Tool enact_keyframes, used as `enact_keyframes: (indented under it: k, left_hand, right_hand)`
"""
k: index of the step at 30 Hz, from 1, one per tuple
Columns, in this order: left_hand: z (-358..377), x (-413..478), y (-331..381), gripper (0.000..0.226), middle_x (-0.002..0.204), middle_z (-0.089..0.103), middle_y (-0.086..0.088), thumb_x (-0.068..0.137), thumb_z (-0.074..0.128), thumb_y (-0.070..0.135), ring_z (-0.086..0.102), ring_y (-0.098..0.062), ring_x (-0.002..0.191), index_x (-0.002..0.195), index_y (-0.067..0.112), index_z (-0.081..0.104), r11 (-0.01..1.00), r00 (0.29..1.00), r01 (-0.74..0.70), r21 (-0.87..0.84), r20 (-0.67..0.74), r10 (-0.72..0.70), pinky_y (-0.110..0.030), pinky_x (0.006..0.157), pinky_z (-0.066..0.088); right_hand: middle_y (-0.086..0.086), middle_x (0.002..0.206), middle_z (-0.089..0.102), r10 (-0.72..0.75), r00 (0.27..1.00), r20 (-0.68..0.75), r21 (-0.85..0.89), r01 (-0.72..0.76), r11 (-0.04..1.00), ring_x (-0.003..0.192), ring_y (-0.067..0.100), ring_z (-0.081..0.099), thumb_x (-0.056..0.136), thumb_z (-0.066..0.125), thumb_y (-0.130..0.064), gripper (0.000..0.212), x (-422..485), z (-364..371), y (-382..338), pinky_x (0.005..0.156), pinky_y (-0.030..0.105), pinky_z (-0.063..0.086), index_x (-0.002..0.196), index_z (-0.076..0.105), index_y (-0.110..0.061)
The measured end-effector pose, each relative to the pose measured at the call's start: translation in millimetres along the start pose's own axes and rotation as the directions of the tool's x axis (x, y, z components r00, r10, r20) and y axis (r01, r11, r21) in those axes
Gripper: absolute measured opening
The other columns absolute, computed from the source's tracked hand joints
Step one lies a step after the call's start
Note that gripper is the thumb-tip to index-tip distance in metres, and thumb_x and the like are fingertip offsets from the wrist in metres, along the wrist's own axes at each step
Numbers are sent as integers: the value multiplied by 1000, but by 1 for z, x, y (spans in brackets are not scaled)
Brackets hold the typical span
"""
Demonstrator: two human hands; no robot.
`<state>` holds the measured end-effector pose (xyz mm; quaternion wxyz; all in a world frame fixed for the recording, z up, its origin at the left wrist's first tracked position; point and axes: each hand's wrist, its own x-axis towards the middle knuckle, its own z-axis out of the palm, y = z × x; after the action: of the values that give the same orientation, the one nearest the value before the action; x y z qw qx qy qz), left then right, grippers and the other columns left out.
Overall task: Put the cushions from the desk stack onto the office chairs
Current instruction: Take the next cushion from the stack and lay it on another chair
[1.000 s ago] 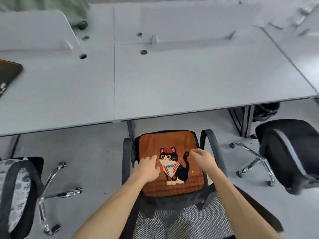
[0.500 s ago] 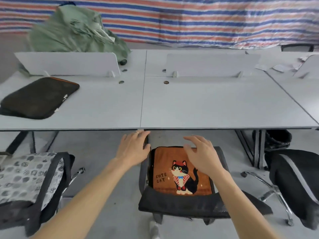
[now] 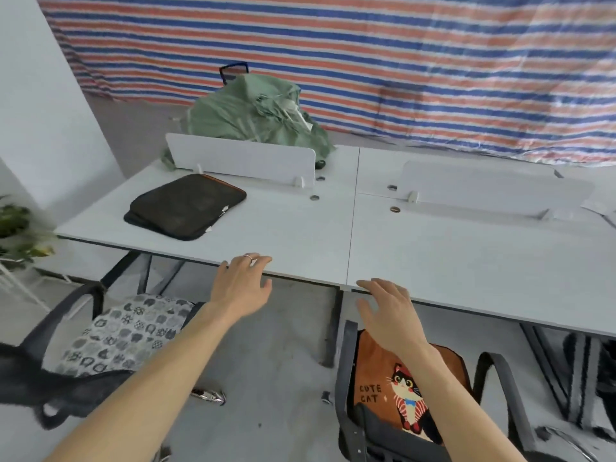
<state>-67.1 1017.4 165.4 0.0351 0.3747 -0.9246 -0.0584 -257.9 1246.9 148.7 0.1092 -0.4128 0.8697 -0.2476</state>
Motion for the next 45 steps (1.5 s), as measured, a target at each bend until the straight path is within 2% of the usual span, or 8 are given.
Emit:
enact_keyframes:
  k: [3, 10, 18, 24, 34, 39, 45]
  left_hand:
    - [-8, 19, -57, 52, 157, 36, 2, 99, 44, 39, 36, -20, 142, 150, 31, 37, 1000, 1000, 23, 15, -18, -23, -45, 114, 29]
    - [-21, 69, -195, 54, 155, 39, 3, 98, 45, 39, 38, -20, 140, 150, 28, 38, 994, 996, 83, 68, -37, -81, -45, 111, 32]
    - [-22, 146, -263, 54, 153, 43, 3, 98, 46, 41, 41, -21, 138, 150, 28, 39, 993, 995, 100, 67, -15, -99, -44, 108, 36]
    - [-5, 207, -263, 53, 151, 45, 4, 96, 48, 42, 45, -21, 134, 148, 29, 42, 993, 996, 91, 74, 0, -91, -43, 104, 39]
    - [31, 297, -276, 50, 147, 49, 4, 96, 47, 41, 52, -23, 127, 145, 29, 45, 970, 968, 232, 74, 77, -237, -40, 98, 43]
    - [71, 319, -291, 53, 148, 48, 3, 96, 47, 40, 50, -23, 129, 147, 28, 43, 958, 942, 280, 64, 176, -287, -41, 99, 42]
    - [129, 346, -314, 56, 149, 45, -3, 96, 47, 37, 44, -26, 133, 150, 24, 39, 945, 881, 319, 72, 345, -324, -45, 101, 38]
  right_hand:
    - [-9, 152, 46, -26, 999, -32, -13, 25, 1000, 146, 20, 27, 103, 46, -41, 42, 37, 22, -43, 119, 39, 29, 144, 51, -38]
    - [-9, 155, 43, -59, 998, -8, -87, 58, 995, 148, 20, 23, 103, 41, -45, 44, 121, 80, -152, 119, 40, 29, 146, 48, -41]
    - [-9, 155, 42, -51, 999, -2, -123, 51, 991, 149, 19, 22, 103, 41, -45, 45, 204, 103, -208, 119, 37, 26, 148, 45, -41]
    - [-8, 156, 41, -53, 998, 16, -147, 55, 988, 149, 20, 22, 103, 41, -46, 46, 274, 109, -195, 118, 39, 28, 149, 44, -40]
    - [-8, 154, 45, -64, 995, 77, -111, 72, 991, 147, 21, 26, 104, 43, -44, 45, 395, 133, -147, 116, 37, 30, 149, 45, -38]
    - [-8, 155, 43, 5, 981, 194, -131, 21, 991, 148, 21, 26, 104, 41, -43, 46, 431, 175, -124, 117, 37, 30, 150, 44, -38]
    - [-6, 158, 39, 138, 898, 419, -250, -33, 968, 149, 22, 23, 104, 37, -44, 49, 444, 244, -95, 118, 39, 30, 152, 39, -38]
